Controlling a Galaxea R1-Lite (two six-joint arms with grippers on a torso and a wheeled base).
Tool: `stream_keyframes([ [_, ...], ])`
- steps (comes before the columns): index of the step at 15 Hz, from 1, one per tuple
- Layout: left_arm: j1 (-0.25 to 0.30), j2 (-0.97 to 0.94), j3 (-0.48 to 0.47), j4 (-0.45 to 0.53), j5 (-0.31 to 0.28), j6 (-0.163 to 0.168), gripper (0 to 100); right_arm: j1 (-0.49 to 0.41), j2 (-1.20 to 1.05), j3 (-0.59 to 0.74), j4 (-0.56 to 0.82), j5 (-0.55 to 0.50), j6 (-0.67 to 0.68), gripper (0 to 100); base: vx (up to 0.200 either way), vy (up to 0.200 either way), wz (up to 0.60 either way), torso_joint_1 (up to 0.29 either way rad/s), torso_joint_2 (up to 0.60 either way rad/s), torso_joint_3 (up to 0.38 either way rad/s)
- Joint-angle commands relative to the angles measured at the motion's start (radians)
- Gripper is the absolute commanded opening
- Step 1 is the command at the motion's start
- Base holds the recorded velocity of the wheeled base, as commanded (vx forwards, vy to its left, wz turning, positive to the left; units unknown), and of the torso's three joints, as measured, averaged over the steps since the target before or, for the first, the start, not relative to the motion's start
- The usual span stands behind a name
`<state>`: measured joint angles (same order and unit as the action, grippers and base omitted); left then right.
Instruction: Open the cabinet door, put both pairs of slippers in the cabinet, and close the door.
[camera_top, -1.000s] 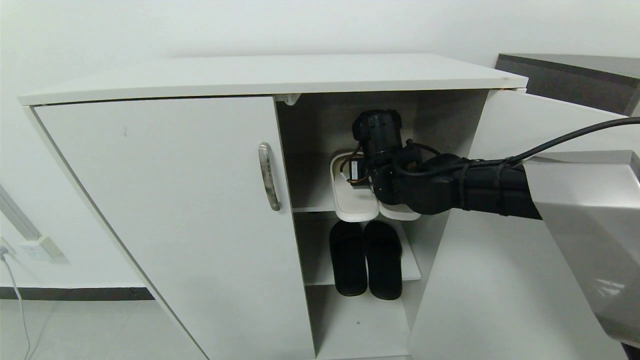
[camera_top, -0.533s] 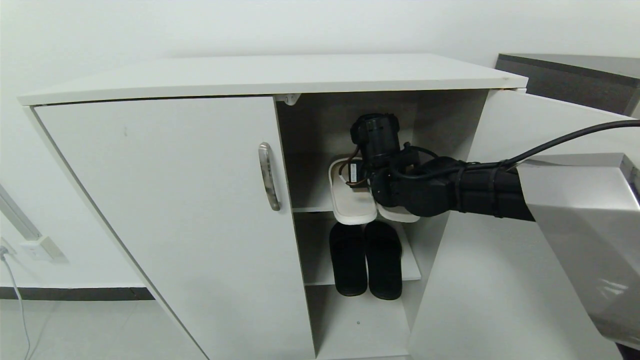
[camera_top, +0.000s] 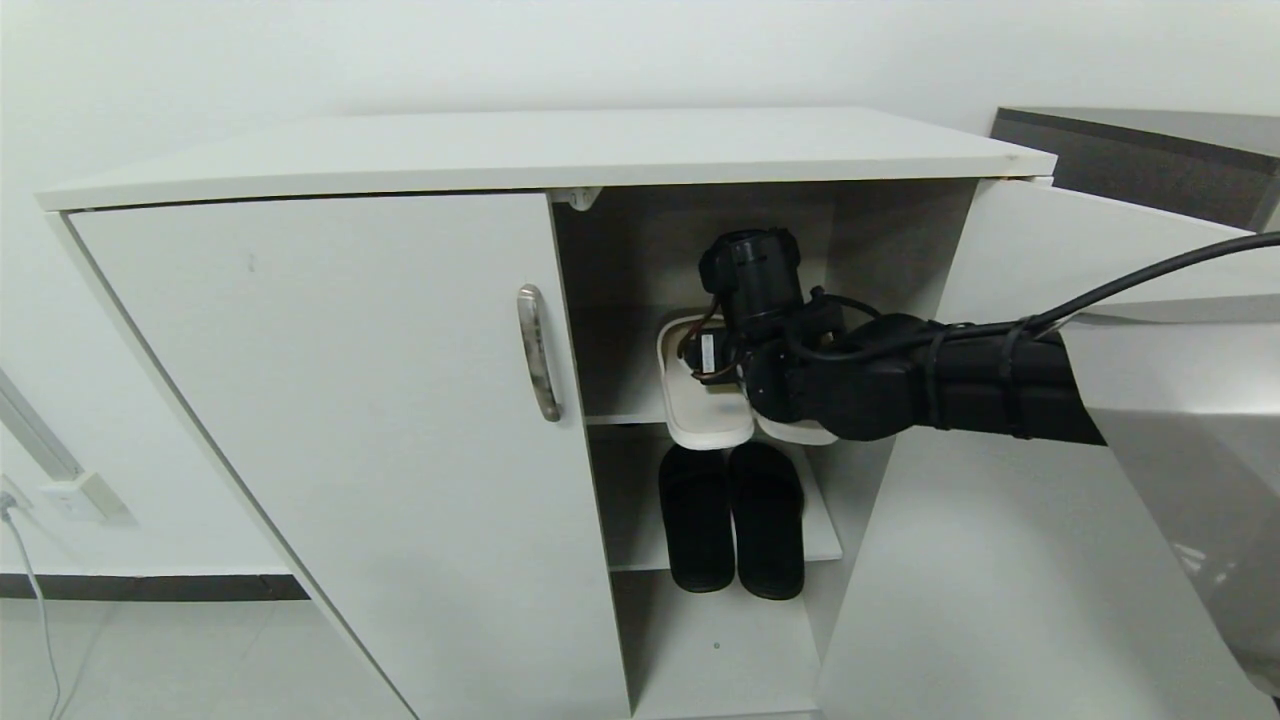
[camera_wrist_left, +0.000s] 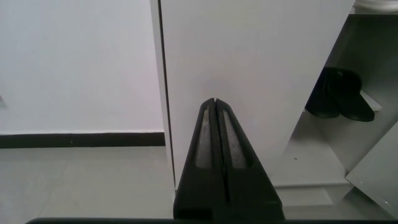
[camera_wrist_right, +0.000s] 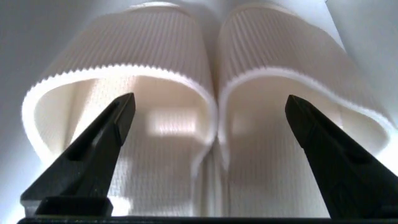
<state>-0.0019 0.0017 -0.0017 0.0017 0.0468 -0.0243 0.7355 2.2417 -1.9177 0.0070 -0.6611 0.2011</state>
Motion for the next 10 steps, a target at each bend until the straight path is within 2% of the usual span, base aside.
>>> stream_keyframes([
  [1,0.000,0.000,0.000,0.000,0.001,0.000,0,0.012,-0.063,0.051,-0.005,0.001,0.003,100,0.000,0.000,0.00,0.000,0.00,0.000],
  [7,0.000,0.000,0.000,0.000,0.004,0.000,0,0.062,-0.186,0.189,-0.015,-0.003,0.012,100,0.000,0.000,0.00,0.000,0.00,0.000],
  [10,-0.001,0.000,0.000,0.000,0.004,0.000,0,0.087,-0.257,0.301,-0.035,-0.003,0.018,100,0.000,0.000,0.00,0.000,0.00,0.000],
])
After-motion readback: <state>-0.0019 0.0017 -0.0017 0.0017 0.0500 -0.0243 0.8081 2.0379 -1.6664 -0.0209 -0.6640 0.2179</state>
